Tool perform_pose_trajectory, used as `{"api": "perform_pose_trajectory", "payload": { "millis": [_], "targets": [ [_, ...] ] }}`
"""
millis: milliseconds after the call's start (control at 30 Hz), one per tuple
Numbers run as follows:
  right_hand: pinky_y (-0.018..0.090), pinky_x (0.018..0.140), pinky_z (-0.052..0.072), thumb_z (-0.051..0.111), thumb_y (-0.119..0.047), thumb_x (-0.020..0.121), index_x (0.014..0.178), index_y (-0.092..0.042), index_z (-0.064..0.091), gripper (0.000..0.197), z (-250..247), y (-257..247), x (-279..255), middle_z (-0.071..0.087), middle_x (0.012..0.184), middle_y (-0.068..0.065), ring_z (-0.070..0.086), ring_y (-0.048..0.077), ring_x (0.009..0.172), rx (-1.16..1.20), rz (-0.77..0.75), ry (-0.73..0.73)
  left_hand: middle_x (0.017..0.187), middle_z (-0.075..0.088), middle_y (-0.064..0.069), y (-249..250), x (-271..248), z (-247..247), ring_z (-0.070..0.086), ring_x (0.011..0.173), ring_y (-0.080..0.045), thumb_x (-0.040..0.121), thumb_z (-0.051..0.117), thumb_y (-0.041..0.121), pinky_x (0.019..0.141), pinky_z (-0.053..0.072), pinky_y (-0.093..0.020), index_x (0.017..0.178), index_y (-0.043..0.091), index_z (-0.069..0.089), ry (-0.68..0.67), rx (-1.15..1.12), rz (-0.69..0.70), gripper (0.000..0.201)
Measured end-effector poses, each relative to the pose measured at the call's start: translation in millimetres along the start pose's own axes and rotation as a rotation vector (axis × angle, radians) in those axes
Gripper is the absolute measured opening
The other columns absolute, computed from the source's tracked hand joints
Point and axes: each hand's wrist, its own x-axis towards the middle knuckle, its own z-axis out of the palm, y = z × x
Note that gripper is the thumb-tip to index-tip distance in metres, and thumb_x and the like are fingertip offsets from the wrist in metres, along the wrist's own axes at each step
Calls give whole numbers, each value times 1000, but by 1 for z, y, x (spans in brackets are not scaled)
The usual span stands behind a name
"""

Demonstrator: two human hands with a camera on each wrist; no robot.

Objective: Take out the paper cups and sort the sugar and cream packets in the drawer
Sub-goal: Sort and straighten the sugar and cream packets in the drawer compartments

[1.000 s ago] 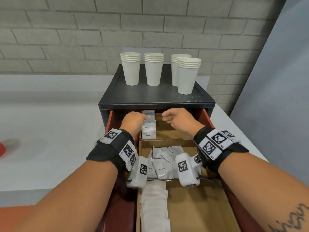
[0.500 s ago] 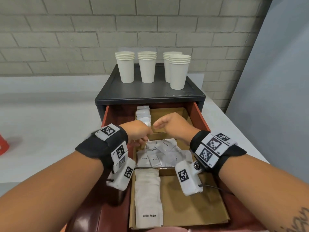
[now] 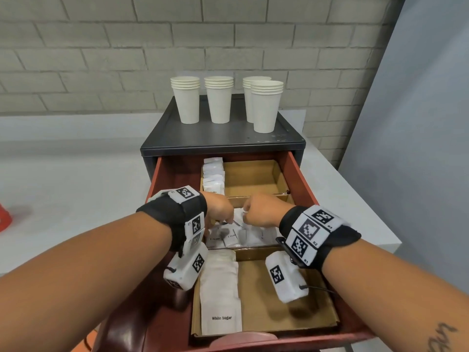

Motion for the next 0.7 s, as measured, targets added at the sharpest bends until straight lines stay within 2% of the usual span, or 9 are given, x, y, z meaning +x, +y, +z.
{"api": "perform_pose_trajectory", "payload": {
  "millis": [67, 133, 233, 333, 433, 500, 567, 600, 700],
  "targets": [
    [32, 91, 45, 64, -31, 85, 136, -11, 44, 59, 3, 7, 2, 49, 134, 13, 51, 28, 117, -41, 50, -96, 131, 50, -22, 2, 1, 1, 55, 111, -36, 93, 48, 5, 93, 46, -42, 135, 3, 43, -60, -50, -18, 42],
    [41, 106, 38, 71, -43, 78, 150, -24, 16, 93, 6, 10, 2, 24, 151, 14, 37, 33, 132, -79, 74, -207, 109, 51, -16, 4, 6, 1, 52, 82, -25, 93, 46, 3, 80, 49, -43, 141, 8, 37, -104, -118, -21, 49],
    [45, 104, 38, 71, -52, 75, 150, -36, 1, 104, 11, 9, 5, 15, 152, 15, 37, 37, 131, -139, 70, -222, 76, 44, -5, 2, 4, 3, 43, 65, -14, 90, 49, -1, 62, 47, -38, 139, 6, 39, -133, -125, -59, 51],
    [42, 97, 41, 71, -54, 73, 149, -36, 10, 100, 15, 10, 7, 18, 149, 13, 41, 37, 127, -127, 67, -192, 77, 50, 2, -8, 14, 5, 48, 65, -11, 85, 53, -9, 91, 49, -46, 134, 2, 46, -116, -228, -22, 51],
    [44, 96, 41, 74, -53, 70, 146, -31, 26, 92, 16, 9, 7, 28, 141, 11, 39, 37, 127, -130, 48, -140, 80, 45, 0, -13, 13, 1, 45, 68, -13, 87, 40, -13, 93, 45, -50, 128, 15, 48, -117, -565, 41, 51],
    [45, 95, 43, 76, -50, 69, 140, -28, 35, 84, 18, 5, 7, 36, 132, 10, 41, 35, 123, -181, -12, -73, 104, 51, -8, -13, 11, -4, 53, 92, -20, 88, 37, -11, 103, 36, -52, 125, 19, 49, -88, -650, 25, 50],
    [47, 98, 42, 75, -47, 71, 135, -24, 41, 76, 20, 0, 7, 39, 128, 8, 43, 33, 119, -216, -84, -51, 137, 40, -14, -15, 9, -8, 40, 126, -32, 90, 38, -5, 108, 23, -56, 135, 14, 43, -77, -634, -5, 49],
    [48, 99, 41, 74, -46, 73, 135, -22, 42, 74, 21, -2, 8, 39, 127, 8, 43, 32, 118, -232, -111, -58, 137, 41, -14, -14, 7, -8, 40, 126, -34, 91, 40, -1, 107, 23, -57, 132, 12, 45, -89, -625, -40, 42],
    [46, 99, 42, 69, -50, 76, 130, -15, 48, 67, 23, -5, 12, 40, 124, 7, 43, 30, 116, -291, -118, -109, 94, 51, -5, -7, 3, -7, 49, 86, -25, 94, 41, 10, 104, 26, -57, 94, 12, 50, -118, -563, -68, 9]
  ]
}}
